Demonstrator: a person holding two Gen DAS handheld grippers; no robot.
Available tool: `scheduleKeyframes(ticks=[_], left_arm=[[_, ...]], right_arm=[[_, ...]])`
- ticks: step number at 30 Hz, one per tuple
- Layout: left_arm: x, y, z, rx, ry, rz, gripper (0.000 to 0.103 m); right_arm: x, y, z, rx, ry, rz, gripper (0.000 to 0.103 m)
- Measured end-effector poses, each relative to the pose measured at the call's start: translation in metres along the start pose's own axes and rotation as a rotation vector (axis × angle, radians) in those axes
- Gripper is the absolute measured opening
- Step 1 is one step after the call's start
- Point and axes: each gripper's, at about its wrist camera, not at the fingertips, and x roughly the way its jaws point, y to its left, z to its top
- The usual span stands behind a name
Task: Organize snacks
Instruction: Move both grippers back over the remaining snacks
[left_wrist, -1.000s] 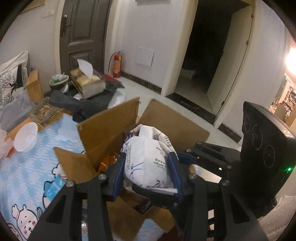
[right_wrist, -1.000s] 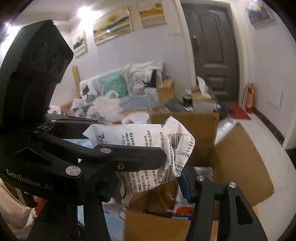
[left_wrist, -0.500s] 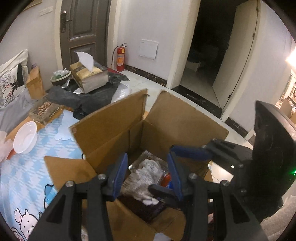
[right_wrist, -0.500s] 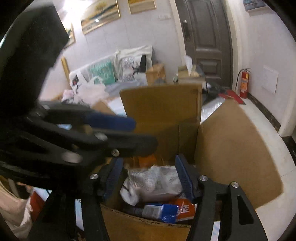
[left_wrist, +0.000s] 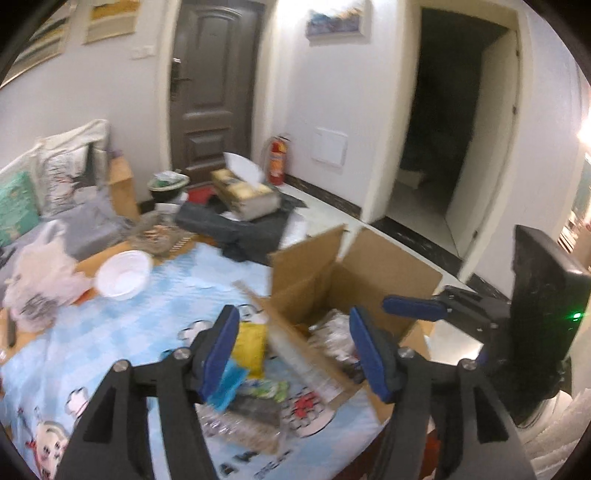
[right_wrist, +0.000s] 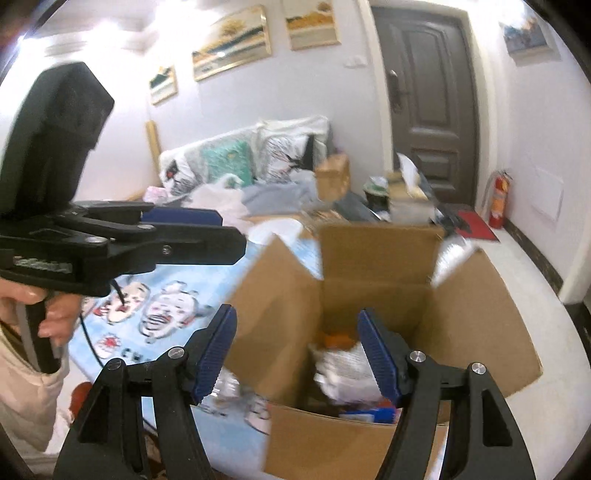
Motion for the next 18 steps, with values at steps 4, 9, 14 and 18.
scheduleKeyframes(ticks=[4, 9, 14, 18], left_arm=[[-0.037, 0.036, -0.021, -0.064, -0.035, 0.052, 0.063], [-0.063, 0.085, -0.066, -0.158, -0.024, 0.111, 0.067], [-0.058, 0.119, -0.109, -0.243, 0.017, 0.116, 0.067], [-0.039, 0.134, -0.141, -0.309, 0.055, 0.089, 0.067]], right_arm=[[-0.005, 0.042, 0.011, -0.07, -0.026, 0.051, 0.065], [0.007, 0.105, 0.012, -0.155, 0.016, 0.155, 0.065], [0.04, 0.147, -0.008, -0.2, 0.118, 0.203, 0.065], [0.077, 0.158, -0.031, -0.174, 0.231, 0.218, 0.065]])
